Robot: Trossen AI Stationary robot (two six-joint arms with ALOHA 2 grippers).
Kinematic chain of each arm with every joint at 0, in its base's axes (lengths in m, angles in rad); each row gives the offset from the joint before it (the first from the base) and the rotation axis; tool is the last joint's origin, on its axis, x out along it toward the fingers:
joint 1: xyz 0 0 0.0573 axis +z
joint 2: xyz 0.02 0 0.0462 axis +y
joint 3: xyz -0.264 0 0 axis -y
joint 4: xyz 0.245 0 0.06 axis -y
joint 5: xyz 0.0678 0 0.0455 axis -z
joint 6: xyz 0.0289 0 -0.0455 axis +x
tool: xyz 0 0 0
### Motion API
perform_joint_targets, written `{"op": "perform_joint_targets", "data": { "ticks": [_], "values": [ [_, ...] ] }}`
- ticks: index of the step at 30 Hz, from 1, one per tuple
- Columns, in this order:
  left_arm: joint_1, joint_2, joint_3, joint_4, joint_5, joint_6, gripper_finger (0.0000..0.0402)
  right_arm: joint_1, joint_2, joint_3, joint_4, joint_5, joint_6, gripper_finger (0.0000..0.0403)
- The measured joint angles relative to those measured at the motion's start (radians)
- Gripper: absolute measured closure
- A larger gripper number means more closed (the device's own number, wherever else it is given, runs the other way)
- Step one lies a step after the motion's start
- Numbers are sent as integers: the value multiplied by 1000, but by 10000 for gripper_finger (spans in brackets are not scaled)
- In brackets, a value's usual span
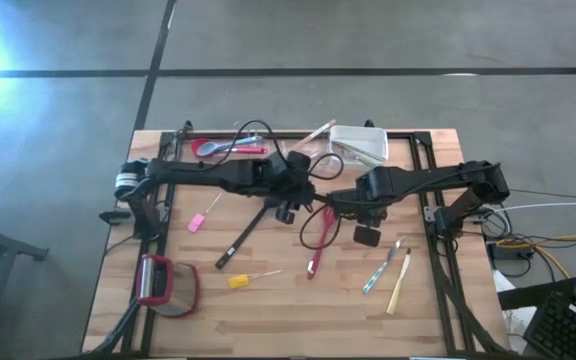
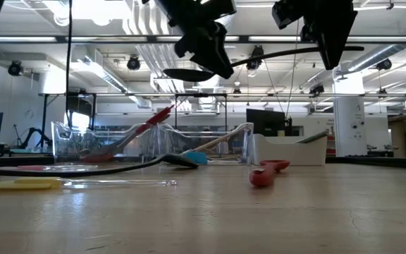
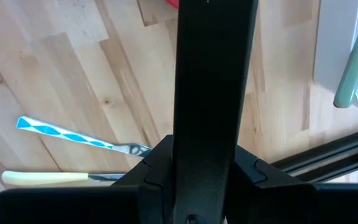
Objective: Pick & Place Kitchen Items
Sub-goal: Put the right black serving spoon into the left transparent bin
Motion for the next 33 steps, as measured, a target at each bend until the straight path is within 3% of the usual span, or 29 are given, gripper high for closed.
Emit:
{"op": "perform_joint_targets", "data": {
  "ticks": [7,15,23,29,33],
  "values": [
    [-2,6,8,-6,-1,2,235,0,0,-1,0,1,-5,322],
    [-16,-9,31,-27,18,13,333,-6,0,-1,-3,9,-7,322],
    [-11,-10,29,-54,-17,-1,333,-6,0,5,7,6,18,322],
    [47,-12,17,-140,17,-57,333,-5,-44,16,2,20,84,242],
    [106,-55,-41,-128,65,-81,333,0,-99,12,1,40,129,213]
  ]
}}
